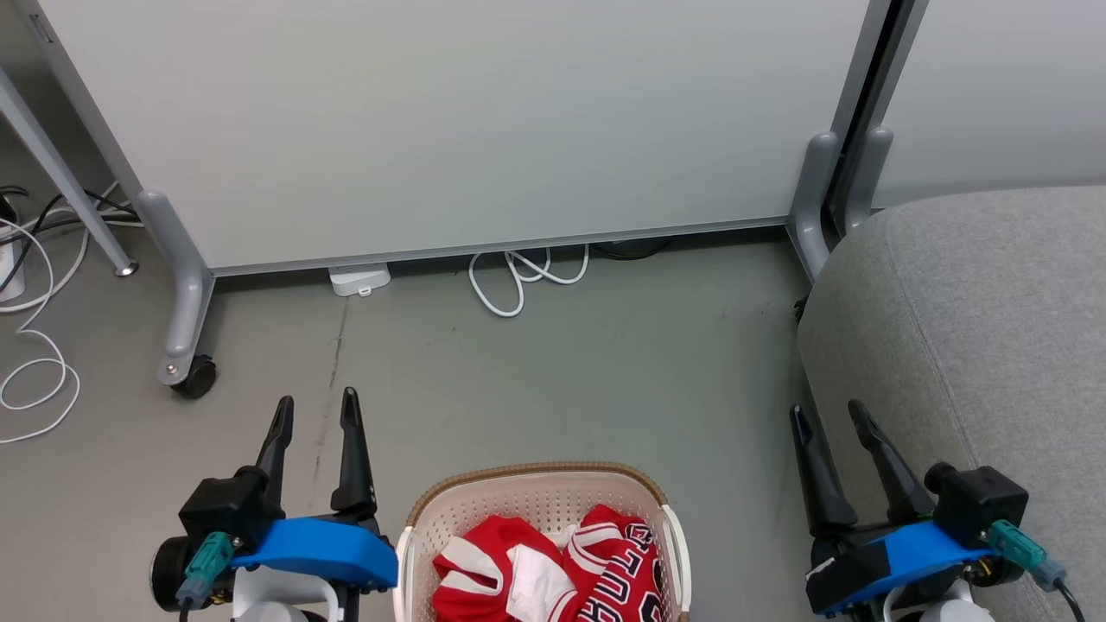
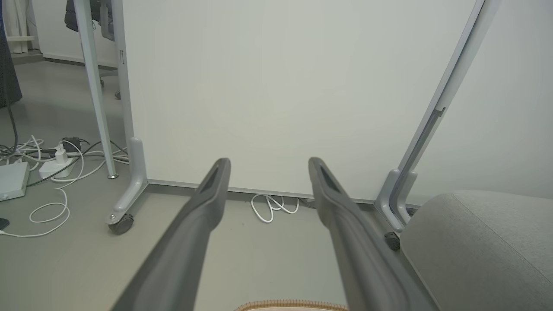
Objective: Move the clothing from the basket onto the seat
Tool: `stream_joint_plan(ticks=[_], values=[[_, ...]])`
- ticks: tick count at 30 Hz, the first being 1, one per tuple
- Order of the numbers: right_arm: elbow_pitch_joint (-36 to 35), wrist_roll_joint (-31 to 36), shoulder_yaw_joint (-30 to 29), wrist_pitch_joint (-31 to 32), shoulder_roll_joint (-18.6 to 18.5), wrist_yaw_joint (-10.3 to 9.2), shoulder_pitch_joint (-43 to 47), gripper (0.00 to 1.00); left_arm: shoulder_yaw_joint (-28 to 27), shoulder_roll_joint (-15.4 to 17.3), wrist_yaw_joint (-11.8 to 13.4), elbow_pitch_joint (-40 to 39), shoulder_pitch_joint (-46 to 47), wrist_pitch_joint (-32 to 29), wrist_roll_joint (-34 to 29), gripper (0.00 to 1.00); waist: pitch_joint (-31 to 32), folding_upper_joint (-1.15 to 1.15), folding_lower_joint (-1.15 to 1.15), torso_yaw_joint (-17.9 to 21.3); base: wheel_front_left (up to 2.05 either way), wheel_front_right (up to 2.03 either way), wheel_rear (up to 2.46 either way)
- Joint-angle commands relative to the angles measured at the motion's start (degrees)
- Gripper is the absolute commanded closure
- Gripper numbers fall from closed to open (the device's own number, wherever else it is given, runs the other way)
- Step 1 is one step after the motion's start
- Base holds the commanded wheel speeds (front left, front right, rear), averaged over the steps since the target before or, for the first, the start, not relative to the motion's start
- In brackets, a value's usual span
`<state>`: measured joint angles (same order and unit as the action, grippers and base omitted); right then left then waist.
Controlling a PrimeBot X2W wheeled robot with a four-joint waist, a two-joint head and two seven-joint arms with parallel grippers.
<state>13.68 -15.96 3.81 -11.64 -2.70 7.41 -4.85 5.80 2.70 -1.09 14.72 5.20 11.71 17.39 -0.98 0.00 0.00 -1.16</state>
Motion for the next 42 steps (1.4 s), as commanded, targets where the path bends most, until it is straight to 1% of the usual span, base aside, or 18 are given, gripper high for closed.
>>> stream_joint_plan(ticks=[1, 7, 16, 26, 30, 42], values=[[-0.15, 1.36, 0.21, -0.47, -0.29, 0.12, -0.69, 0.00, 0.14, 0.26, 0.10, -0.15, 1.14, 0.44, -1.23, 0.00, -0.03, 0.00, 0.00, 0.02, 0.00, 0.00, 0.00], [-0.04, 4.10, 0.53, -1.25, -0.30, 0.12, -0.61, 0.00, 0.59, 0.26, 0.35, 0.23, 1.11, 1.19, -3.83, 0.00, -0.21, 0.00, 0.00, 0.07, 0.00, 0.00, 0.00], [0.24, 7.98, 0.78, -2.19, -0.30, 0.09, -0.53, 0.00, 1.29, 0.27, 0.01, 1.09, 1.22, 2.15, -7.10, 0.00, -0.42, 0.00, 0.00, 0.03, 0.00, 0.00, 0.00], [0.79, 12.39, 0.97, -3.37, -0.30, 0.09, -0.40, 0.00, 1.65, 0.26, 0.72, 2.00, 1.10, 3.24, -11.05, 0.00, -0.41, 0.00, 0.00, -0.01, 0.00, 0.00, 0.00], [0.99, 13.45, 0.98, -3.68, -0.30, 0.09, -0.36, 0.00, 1.73, 0.26, 0.64, 2.57, 1.11, 3.61, -11.27, 0.00, -0.42, 0.00, 0.00, -0.01, 0.00, 0.00, 0.00], [2.00, 12.21, 0.61, -3.67, -0.30, 0.09, -0.49, 0.00, 1.48, 0.25, 0.10, 4.48, 1.28, 3.58, -8.29, 0.00, -0.30, 0.00, 0.00, -0.01, 0.00, 0.00, 0.00]])
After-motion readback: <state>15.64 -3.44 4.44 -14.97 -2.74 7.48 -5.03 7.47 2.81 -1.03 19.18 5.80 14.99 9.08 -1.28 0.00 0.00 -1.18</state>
